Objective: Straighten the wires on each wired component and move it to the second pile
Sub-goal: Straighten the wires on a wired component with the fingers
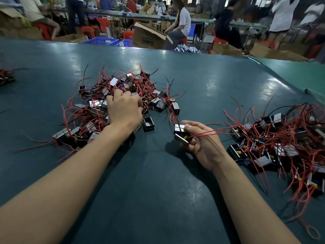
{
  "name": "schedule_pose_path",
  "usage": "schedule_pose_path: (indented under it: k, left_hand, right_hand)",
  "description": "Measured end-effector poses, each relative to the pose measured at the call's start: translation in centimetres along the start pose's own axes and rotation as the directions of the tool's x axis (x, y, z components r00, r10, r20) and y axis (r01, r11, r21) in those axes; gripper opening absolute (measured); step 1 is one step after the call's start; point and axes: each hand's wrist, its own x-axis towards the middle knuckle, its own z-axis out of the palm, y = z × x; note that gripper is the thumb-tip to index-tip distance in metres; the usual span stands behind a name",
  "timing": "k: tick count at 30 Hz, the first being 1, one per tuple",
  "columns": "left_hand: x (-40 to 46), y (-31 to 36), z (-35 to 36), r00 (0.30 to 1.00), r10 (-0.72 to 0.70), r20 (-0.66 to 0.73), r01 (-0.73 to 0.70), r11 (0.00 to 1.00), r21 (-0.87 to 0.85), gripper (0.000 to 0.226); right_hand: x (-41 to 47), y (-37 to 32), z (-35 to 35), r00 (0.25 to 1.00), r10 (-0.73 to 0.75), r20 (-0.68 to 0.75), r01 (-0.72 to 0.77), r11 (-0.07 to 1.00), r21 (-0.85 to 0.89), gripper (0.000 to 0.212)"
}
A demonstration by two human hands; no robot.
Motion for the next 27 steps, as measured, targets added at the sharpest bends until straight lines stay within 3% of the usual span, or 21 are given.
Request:
schedule_pose_path:
  k: [2, 5, 7, 11, 15, 18, 22, 24, 27]
  left_hand:
    - [-1.4, 0.4, -1.0, 0.992, -0.022, -0.123, -0.010, 0.967, -0.255, 0.013]
    - [-5.0, 1.3, -2.1, 0.967, 0.118, -0.224, -0.223, 0.818, -0.530, 0.013]
    - [-7.5, 1.3, -2.3, 0.950, 0.238, -0.202, -0.312, 0.735, -0.602, 0.012]
    - [-10.2, 0.3, -2.1, 0.910, 0.414, -0.011, -0.292, 0.621, -0.728, 0.014]
    - [-10.4, 0.9, -2.1, 0.915, 0.403, -0.014, -0.248, 0.534, -0.809, 0.013]
    - [-10.2, 1.1, -1.7, 0.952, 0.301, -0.050, -0.218, 0.558, -0.800, 0.008]
    - [-10.0, 1.5, -1.4, 0.973, 0.175, -0.149, -0.229, 0.781, -0.581, 0.021]
    - [-9.9, 1.8, -1.4, 0.952, 0.208, -0.226, -0.294, 0.827, -0.479, 0.030]
    - [-10.3, 2.8, -1.4, 0.944, 0.294, -0.150, -0.329, 0.802, -0.499, 0.052]
  right_hand:
    - [0.0, 0.0, 0.0, 1.000, 0.001, -0.011, -0.001, 1.000, 0.008, 0.015]
    - [0.0, -0.1, -0.2, 0.999, 0.018, -0.031, -0.017, 0.998, 0.062, 0.018]
    - [-0.1, -0.1, -0.3, 0.999, 0.035, -0.021, -0.034, 0.997, 0.071, 0.021]
    - [-0.3, -0.3, -0.5, 0.998, 0.056, 0.009, -0.056, 0.996, 0.063, 0.031]
    - [-0.8, -0.6, -0.8, 1.000, 0.024, 0.008, -0.024, 1.000, 0.001, 0.035]
    - [-1.2, -0.4, -0.8, 0.999, 0.033, 0.019, -0.033, 0.999, -0.006, 0.032]
    - [-1.1, -0.3, -0.3, 0.999, 0.049, 0.006, -0.049, 0.999, 0.011, 0.024]
    - [-1.2, 0.0, 0.4, 0.998, 0.056, 0.013, -0.056, 0.998, 0.000, 0.027]
    - [-1.4, 0.8, 1.5, 0.995, 0.061, 0.075, -0.068, 0.993, 0.100, 0.040]
